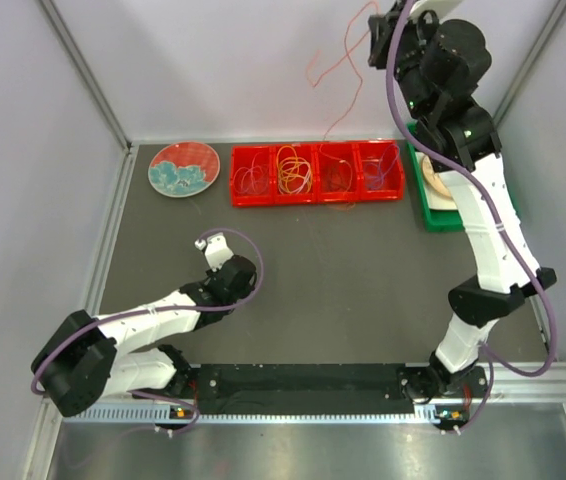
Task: Untangle the cables
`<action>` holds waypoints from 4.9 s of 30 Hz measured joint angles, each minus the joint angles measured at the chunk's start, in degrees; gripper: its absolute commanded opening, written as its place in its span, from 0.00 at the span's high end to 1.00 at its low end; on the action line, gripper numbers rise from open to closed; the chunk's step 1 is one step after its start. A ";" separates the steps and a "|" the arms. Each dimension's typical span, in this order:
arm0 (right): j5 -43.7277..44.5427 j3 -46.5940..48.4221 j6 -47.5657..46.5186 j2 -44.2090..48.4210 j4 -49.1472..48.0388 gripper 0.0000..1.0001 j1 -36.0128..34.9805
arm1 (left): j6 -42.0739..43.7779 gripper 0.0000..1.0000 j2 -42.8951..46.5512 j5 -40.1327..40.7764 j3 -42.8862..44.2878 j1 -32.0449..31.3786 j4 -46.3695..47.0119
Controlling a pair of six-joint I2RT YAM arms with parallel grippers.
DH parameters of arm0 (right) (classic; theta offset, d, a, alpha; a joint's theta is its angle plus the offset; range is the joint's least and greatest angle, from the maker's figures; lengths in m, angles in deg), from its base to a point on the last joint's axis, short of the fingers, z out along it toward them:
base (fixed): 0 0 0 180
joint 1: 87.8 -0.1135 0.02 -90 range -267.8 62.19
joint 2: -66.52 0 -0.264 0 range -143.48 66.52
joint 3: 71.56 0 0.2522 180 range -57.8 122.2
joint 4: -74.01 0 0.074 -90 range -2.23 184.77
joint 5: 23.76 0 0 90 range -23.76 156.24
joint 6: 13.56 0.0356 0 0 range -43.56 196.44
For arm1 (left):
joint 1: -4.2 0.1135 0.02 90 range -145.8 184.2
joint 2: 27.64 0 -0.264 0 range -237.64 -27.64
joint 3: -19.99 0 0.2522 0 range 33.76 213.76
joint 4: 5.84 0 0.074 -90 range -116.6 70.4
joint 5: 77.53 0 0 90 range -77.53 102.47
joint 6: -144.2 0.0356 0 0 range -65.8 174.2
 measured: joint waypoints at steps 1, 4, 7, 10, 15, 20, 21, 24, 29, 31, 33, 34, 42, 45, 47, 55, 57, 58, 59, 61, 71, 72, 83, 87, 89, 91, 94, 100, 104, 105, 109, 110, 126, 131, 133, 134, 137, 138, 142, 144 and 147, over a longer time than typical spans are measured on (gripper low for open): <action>-0.20 0.02 -0.42 -0.26 -1.90 1.00 0.22 | 0.00 1.00 -0.02 0.02 0.00 0.00 0.07; -0.72 1.99 -1.84 -2.45 -8.50 1.00 1.60 | 0.00 1.00 -0.13 0.04 0.00 0.00 0.35; -1.25 5.92 -2.71 -5.90 -14.97 1.00 3.37 | -0.02 1.00 -0.37 0.20 0.00 0.00 0.46; -1.86 6.45 -2.86 -7.17 -20.22 1.00 4.72 | -0.17 1.00 -0.63 0.37 -0.02 0.00 0.70; -3.13 7.98 -3.19 -9.70 -29.11 1.00 5.57 | -0.22 1.00 -1.20 0.63 -0.02 0.00 0.79; -3.85 7.19 -2.25 -12.70 -34.07 1.00 7.08 | -0.22 1.00 -1.20 0.85 -0.02 0.00 0.87; -3.85 6.56 -2.23 -13.20 -34.40 1.00 7.48 | -0.22 1.00 -1.20 0.87 -0.02 0.00 0.90; -3.87 5.84 -2.21 -16.46 -34.95 1.00 8.66 | -0.22 1.00 -1.20 0.94 -0.02 0.00 1.01; -4.09 4.98 -0.63 -22.12 -33.73 1.00 10.38 | -0.22 1.00 -1.22 1.03 -0.02 0.00 1.16; -4.11 4.00 -0.31 -23.58 -32.89 1.00 10.97 | -0.22 1.00 -1.22 1.05 -0.02 0.00 1.16; -4.00 3.23 -0.26 -24.39 -32.20 1.00 11.28 | -0.24 1.00 -1.25 1.05 -0.02 0.00 1.16; -3.91 2.75 -0.22 -24.48 -32.00 1.00 11.37 | -0.22 1.00 -1.25 1.05 -0.02 0.00 1.16; -3.17 -15.61 1.31 -19.34 -34.38 1.00 11.37 | -0.22 1.00 -1.25 1.05 -0.02 0.00 1.18; -3.04 -25.31 2.47 -15.69 -35.36 1.00 11.37 | -0.22 1.00 -1.25 1.07 -0.02 0.00 1.18; -2.91 -30.82 2.91 -13.33 -36.59 1.00 11.37 | -0.22 1.00 -1.25 1.07 -0.02 0.00 1.18; -2.60 -42.14 3.80 -7.26 -38.84 1.00 11.37 | -0.22 1.00 -1.25 1.05 -0.02 0.02 1.18; -2.58 -42.95 4.22 -6.95 -39.04 1.00 11.37 | -0.22 1.00 -1.25 1.07 -0.02 0.02 1.18; -2.56 -43.25 4.35 -6.95 -39.06 1.00 11.37 | -0.22 1.00 -1.25 1.05 -0.02 0.02 1.18; -2.56 -43.60 4.46 -6.95 -38.80 1.00 11.37 | -0.22 1.00 -1.25 1.05 -0.02 0.02 1.18; -2.54 -44.26 4.61 -6.95 -38.53 1.00 11.37 | -0.22 1.00 -1.25 1.07 -0.02 0.02 1.18; -0.98 -50.21 4.42 -6.97 -38.51 1.00 11.19 | -0.22 1.00 -1.25 1.05 -0.02 0.07 1.18; -0.74 -50.80 4.28 -6.97 -38.58 1.00 11.15 | -0.22 1.00 -1.25 1.07 -0.02 0.07 1.18; 0.02 -53.00 3.08 -9.14 -38.80 1.00 9.27 | -0.22 1.00 -1.25 1.05 -0.02 0.24 1.18; 0.02 -53.00 2.69 -12.63 -38.58 1.00 8.41 | -0.22 1.00 -1.25 1.05 -0.02 0.31 1.18; 0.02 -52.92 2.64 -14.58 -38.51 1.00 8.17 | -0.22 1.00 -1.25 1.05 -0.02 0.35 1.18; 0.07 -51.91 2.67 -17.33 -37.44 1.00 8.09 | -0.22 1.00 -1.25 1.05 -0.02 0.39 1.18; 0.55 -49.27 2.82 -21.27 -35.47 1.00 8.09 | -0.22 1.00 -1.25 1.05 -0.02 0.39 1.18; 2.40 -44.52 3.93 -25.81 -31.21 1.00 8.09 | -0.22 1.00 -1.33 1.03 -0.02 0.48 1.18; 2.82 -40.44 4.22 -27.23 -27.63 0.95 8.09 | -0.20 1.00 -1.92 1.01 -0.02 0.61 1.20; 2.84 -40.04 4.20 -27.21 -27.28 0.92 8.09 | -0.22 1.00 -2.01 1.01 -0.02 0.61 1.18; 2.40 -38.56 4.50 -27.12 -24.79 0.53 8.09 | -0.22 1.00 -2.01 1.01 -0.02 0.72 1.20; 2.08 -37.99 4.15 -27.08 -23.34 0.37 8.09 | -0.20 1.00 -2.01 1.01 -0.02 0.72 1.20; -3.30 -39.63 9.22 -6.08 -6.69 0.28 8.00 | -0.20 1.00 -2.91 1.01 -0.02 0.83 1.16; -7.13 -45.70 10.32 -2.95 -2.84 0.29 7.13 | -0.20 1.00 -2.91 1.01 -0.02 0.87 1.16; -8.66 -48.72 10.43 -3.32 -0.79 0.29 6.82 | -0.20 1.00 -2.91 1.01 -0.02 0.87 1.16; -9.07 -49.72 10.43 -3.58 0.22 0.29 6.73 | -0.20 1.00 -2.91 1.01 -0.02 0.87 1.16; -10.49 -52.35 10.38 -4.79 2.64 0.29 6.67 | -0.20 1.00 -3.02 1.01 -0.02 0.87 1.14; -10.82 -52.87 10.36 -5.09 3.17 0.29 6.67 | -0.20 1.00 -3.02 1.01 -0.02 0.87 1.14; -11.89 -53.31 9.90 -5.42 4.00 0.30 6.67 | -0.20 1.00 -3.37 1.01 0.02 0.87 1.14; -12.07 -53.31 9.53 -5.49 4.02 0.30 6.67 | -0.22 1.00 -3.76 1.01 0.09 0.87 1.14; -12.31 -53.24 8.79 -5.99 4.46 0.30 6.67 | -0.20 1.00 -3.89 1.03 0.11 0.87 1.09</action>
